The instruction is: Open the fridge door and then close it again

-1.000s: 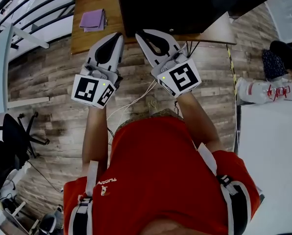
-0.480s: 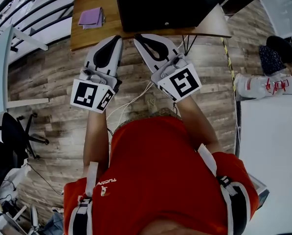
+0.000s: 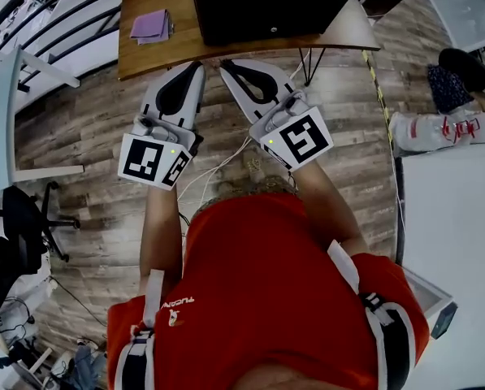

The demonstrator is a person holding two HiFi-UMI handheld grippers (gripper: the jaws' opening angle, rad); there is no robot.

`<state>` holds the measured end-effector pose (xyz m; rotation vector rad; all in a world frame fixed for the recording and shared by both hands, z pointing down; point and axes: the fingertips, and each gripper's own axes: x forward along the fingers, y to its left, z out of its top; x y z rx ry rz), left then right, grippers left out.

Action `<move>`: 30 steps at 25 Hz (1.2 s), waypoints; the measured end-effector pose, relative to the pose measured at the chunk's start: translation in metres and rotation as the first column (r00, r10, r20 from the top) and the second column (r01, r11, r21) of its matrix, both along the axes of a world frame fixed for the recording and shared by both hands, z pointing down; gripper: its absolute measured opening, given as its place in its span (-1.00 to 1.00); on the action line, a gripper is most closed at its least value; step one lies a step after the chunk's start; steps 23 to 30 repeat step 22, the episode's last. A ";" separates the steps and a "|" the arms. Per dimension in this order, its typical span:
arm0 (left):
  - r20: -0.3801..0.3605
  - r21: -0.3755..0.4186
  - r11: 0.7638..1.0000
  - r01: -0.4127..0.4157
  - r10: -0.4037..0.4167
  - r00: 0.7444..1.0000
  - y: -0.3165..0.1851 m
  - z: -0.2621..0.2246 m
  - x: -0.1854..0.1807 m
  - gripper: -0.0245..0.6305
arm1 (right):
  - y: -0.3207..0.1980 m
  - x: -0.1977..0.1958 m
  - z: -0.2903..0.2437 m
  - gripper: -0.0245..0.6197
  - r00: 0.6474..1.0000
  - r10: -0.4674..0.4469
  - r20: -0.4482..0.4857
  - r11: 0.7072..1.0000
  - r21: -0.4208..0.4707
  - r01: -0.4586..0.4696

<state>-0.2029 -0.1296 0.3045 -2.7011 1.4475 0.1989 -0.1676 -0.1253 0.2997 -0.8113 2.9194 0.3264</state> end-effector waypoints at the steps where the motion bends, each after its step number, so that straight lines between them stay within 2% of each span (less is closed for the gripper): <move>1: 0.001 -0.001 1.000 -0.005 0.005 1.000 0.002 0.000 0.001 -0.90 | 0.002 0.000 0.000 -0.84 1.000 0.004 0.000 1.000 0.000 -0.004; 9: 0.006 0.002 1.000 -0.025 0.025 1.000 0.014 0.000 0.005 -0.90 | 0.015 0.003 -0.001 -0.84 1.000 0.018 -0.009 1.000 0.008 -0.017; 16: 0.018 0.005 1.000 -0.009 0.009 1.000 0.013 -0.002 0.010 -0.90 | 0.011 0.007 -0.002 -0.85 0.999 -0.001 -0.032 1.000 -0.019 0.000; 22: 0.015 -0.007 1.000 0.011 -0.011 1.000 0.016 0.000 0.020 -0.90 | 0.014 0.013 -0.006 -0.85 0.999 -0.039 -0.013 0.999 0.007 0.039; 30: 0.015 -0.007 1.000 0.011 -0.011 1.000 0.016 0.000 0.020 -0.90 | 0.014 0.013 -0.006 -0.85 0.999 -0.039 -0.013 0.999 0.007 0.039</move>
